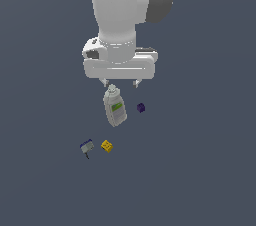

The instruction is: Pick up a designated object from a clutter of objects.

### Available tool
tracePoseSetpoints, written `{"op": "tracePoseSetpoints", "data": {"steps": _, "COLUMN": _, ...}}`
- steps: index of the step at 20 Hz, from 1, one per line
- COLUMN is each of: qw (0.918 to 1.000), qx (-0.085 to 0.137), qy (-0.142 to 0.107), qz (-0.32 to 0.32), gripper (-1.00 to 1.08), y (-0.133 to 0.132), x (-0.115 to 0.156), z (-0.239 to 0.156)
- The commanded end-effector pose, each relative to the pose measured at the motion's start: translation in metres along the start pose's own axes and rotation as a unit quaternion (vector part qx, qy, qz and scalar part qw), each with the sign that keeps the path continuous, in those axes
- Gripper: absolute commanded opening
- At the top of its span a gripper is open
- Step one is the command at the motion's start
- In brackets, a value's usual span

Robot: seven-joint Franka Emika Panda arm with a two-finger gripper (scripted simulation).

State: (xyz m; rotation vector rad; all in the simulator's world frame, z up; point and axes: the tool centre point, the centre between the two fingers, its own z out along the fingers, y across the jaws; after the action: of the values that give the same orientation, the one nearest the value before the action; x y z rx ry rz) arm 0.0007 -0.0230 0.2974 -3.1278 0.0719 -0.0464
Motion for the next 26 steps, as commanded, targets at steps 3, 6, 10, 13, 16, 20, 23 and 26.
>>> {"op": "tracePoseSetpoints", "data": {"steps": 3, "qw": 0.9995, "qx": -0.004, "qy": -0.002, "qz": -0.030, "gripper": 1.00, "y": -0.010, "x": -0.004, "z": 0.029}}
{"op": "tracePoseSetpoints", "data": {"steps": 6, "qw": 0.9984, "qx": -0.007, "qy": -0.004, "qz": -0.057, "gripper": 1.00, "y": -0.019, "x": -0.010, "z": 0.054}}
{"op": "tracePoseSetpoints", "data": {"steps": 10, "qw": 0.9949, "qx": -0.010, "qy": -0.007, "qz": -0.100, "gripper": 1.00, "y": -0.033, "x": -0.022, "z": 0.093}}
{"op": "tracePoseSetpoints", "data": {"steps": 13, "qw": 0.9908, "qx": -0.011, "qy": -0.009, "qz": -0.135, "gripper": 1.00, "y": -0.044, "x": -0.035, "z": 0.122}}
{"op": "tracePoseSetpoints", "data": {"steps": 16, "qw": 0.9854, "qx": -0.010, "qy": -0.011, "qz": -0.170, "gripper": 1.00, "y": -0.055, "x": -0.049, "z": 0.149}}
{"op": "tracePoseSetpoints", "data": {"steps": 20, "qw": 0.9776, "qx": -0.009, "qy": -0.013, "qz": -0.210, "gripper": 1.00, "y": -0.067, "x": -0.069, "z": 0.179}}
{"op": "tracePoseSetpoints", "data": {"steps": 23, "qw": 0.9721, "qx": -0.007, "qy": -0.014, "qz": -0.234, "gripper": 1.00, "y": -0.074, "x": -0.082, "z": 0.196}}
{"op": "tracePoseSetpoints", "data": {"steps": 26, "qw": 0.9675, "qx": -0.005, "qy": -0.015, "qz": -0.252, "gripper": 1.00, "y": -0.080, "x": -0.093, "z": 0.208}}
